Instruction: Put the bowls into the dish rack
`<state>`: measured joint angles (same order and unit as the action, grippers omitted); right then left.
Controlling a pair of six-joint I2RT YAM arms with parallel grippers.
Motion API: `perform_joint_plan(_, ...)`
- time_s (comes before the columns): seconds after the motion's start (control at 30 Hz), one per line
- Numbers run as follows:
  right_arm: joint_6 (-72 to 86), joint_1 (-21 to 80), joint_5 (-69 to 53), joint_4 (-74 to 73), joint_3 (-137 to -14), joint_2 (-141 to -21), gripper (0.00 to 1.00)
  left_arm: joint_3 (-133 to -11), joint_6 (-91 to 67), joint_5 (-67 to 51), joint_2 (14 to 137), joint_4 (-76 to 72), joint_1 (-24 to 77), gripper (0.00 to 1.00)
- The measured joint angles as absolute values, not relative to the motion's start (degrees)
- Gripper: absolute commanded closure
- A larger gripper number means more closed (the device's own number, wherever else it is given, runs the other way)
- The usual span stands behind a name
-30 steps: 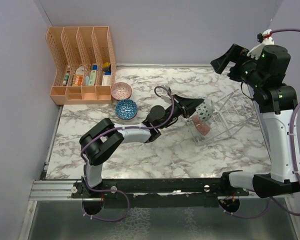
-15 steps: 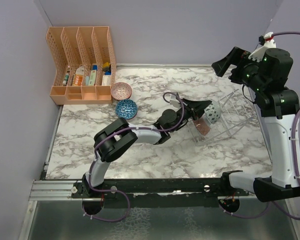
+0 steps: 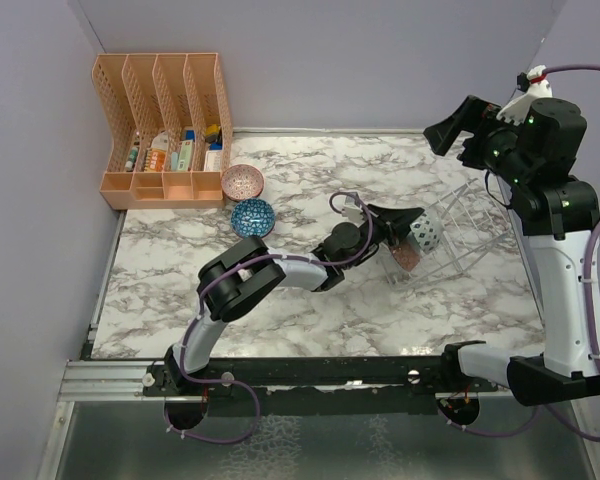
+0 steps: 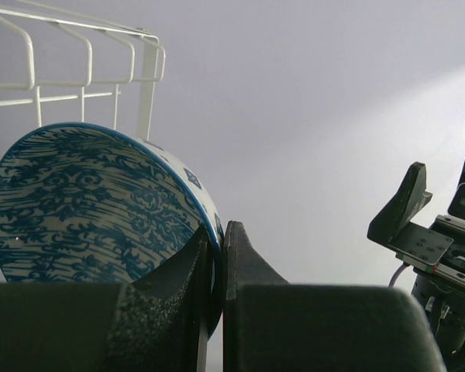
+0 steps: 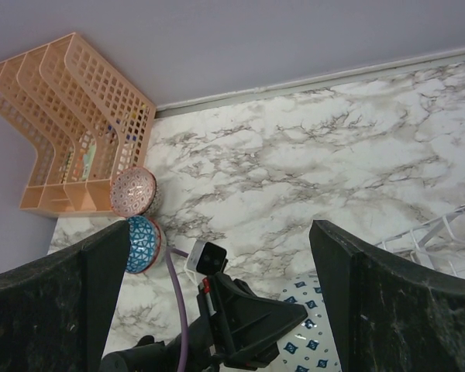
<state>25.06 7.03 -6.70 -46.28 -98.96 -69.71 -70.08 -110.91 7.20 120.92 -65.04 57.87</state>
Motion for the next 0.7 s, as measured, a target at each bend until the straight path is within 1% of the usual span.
perform_joint_plan(0.7,24.2,7.0,-7.0,-46.3,-97.7,-69.7,0.01,-70.2,-112.9,8.5,123.7,-65.1,57.9,1.0)
